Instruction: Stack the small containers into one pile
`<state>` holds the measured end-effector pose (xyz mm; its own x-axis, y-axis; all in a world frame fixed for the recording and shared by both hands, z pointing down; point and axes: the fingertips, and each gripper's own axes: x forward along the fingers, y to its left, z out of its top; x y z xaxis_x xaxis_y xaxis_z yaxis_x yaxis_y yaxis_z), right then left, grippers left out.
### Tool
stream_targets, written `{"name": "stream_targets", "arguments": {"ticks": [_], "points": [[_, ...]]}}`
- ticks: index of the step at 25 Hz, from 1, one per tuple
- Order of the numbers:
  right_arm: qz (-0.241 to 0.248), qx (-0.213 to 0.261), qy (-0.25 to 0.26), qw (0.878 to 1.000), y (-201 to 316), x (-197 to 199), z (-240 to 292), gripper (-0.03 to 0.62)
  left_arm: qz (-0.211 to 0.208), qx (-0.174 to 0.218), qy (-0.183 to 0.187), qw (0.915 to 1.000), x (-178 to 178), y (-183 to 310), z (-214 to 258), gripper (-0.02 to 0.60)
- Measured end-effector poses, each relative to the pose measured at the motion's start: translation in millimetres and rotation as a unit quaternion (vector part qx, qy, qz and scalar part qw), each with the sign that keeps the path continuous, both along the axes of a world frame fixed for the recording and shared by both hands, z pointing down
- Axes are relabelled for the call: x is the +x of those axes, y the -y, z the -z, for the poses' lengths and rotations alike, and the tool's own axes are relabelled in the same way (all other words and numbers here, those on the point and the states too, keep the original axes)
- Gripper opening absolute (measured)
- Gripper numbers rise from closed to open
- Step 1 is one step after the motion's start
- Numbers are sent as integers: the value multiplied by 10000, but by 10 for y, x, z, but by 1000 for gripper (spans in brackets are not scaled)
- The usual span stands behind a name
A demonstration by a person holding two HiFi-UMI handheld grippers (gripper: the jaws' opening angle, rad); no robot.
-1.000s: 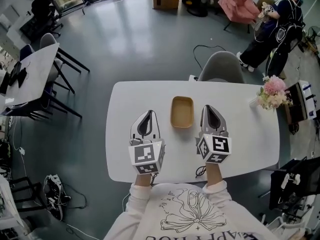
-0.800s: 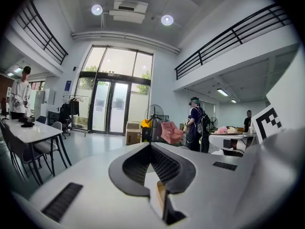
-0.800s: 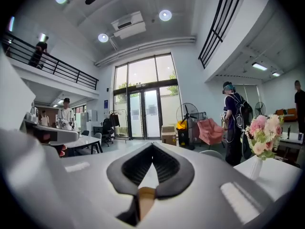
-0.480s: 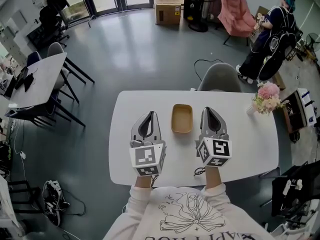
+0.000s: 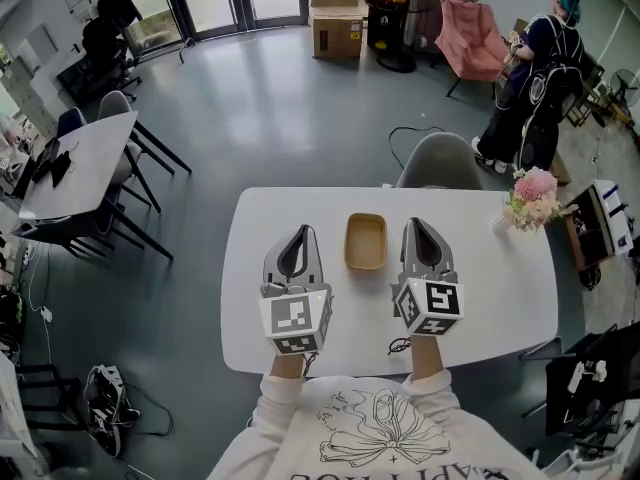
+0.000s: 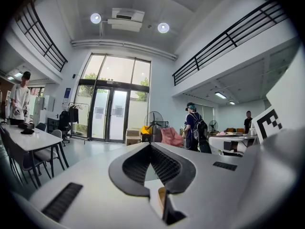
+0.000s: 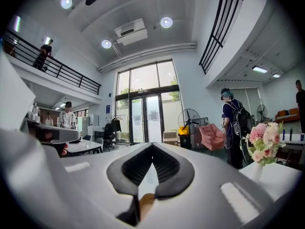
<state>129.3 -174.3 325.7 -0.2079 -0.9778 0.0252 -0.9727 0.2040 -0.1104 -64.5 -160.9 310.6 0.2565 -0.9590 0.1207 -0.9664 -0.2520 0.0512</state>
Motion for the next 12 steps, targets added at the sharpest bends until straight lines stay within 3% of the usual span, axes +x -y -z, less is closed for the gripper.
{"name": "stream_targets", "arguments": {"ticks": [12], "points": [[31, -16, -68, 10000, -24, -14, -6, 11, -83, -59, -26, 9999, 66, -14, -20, 8]]}}
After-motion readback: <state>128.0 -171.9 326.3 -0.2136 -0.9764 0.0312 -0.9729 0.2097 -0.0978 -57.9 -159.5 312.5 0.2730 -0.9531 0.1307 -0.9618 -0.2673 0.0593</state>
